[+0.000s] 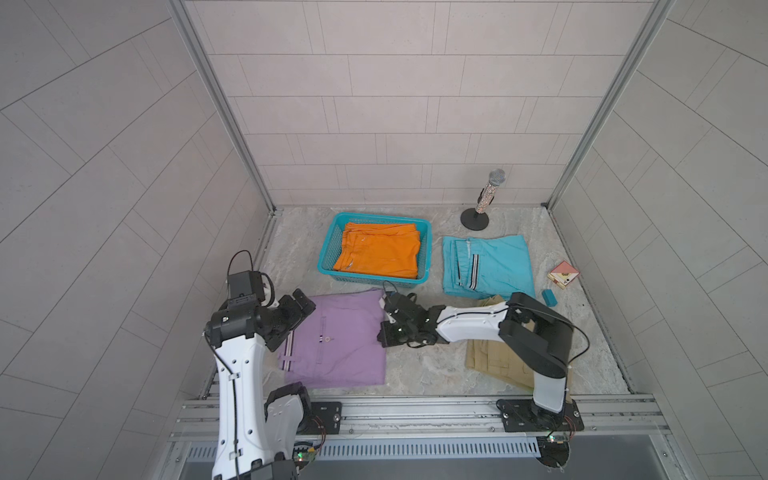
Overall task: Put the folded long pants in the basket
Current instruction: Pick up the long pant at the center of the board.
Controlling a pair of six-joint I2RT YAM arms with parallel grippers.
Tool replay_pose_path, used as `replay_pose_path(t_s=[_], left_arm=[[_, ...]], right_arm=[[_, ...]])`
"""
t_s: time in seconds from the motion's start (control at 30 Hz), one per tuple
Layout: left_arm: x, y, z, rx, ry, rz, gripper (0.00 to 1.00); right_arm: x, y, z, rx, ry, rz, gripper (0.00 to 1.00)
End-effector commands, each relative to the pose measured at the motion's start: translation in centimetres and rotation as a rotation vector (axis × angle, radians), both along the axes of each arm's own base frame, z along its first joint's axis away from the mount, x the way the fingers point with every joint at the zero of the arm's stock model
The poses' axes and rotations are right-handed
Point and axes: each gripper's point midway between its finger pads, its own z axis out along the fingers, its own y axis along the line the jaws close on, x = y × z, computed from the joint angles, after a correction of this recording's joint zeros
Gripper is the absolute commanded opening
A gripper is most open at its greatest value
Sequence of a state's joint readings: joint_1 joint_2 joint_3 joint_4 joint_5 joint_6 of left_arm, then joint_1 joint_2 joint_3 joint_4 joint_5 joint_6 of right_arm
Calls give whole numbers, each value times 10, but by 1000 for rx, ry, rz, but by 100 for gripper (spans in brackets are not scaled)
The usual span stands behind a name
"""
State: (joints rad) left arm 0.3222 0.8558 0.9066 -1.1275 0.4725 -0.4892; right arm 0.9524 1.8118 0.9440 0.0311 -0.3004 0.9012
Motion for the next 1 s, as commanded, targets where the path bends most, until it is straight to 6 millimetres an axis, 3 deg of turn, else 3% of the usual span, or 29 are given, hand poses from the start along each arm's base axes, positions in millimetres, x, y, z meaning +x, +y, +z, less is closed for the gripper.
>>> replay_pose_path(t_s=[0.0, 0.1, 0.2, 0.33, 0.47, 0.67, 0.97], left_arm=[[8, -18, -9, -58, -38, -31, 100], [13, -39, -33, -38, -5, -81, 100], [20, -57, -62, -48, 10, -85, 100], [25, -70, -92, -48, 10, -105, 100], [29, -83, -122, -57, 42, -150, 100], [32, -97, -147, -94, 53, -188, 98], [-6, -103, -201, -94, 216, -240, 88]], right_arm=[[-14, -76, -20, -157, 25, -61, 0], [-27, -117, -21, -217, 43, -85, 0], [-30, -142, -16, -225, 61, -117, 0], [-35, -172, -26, -254, 97, -162, 0], [-31, -172, -27, -262, 102, -151, 0], [-28, -166, -31, -269, 125, -129, 0], [-15, -149, -21, -233, 108, -112, 0]])
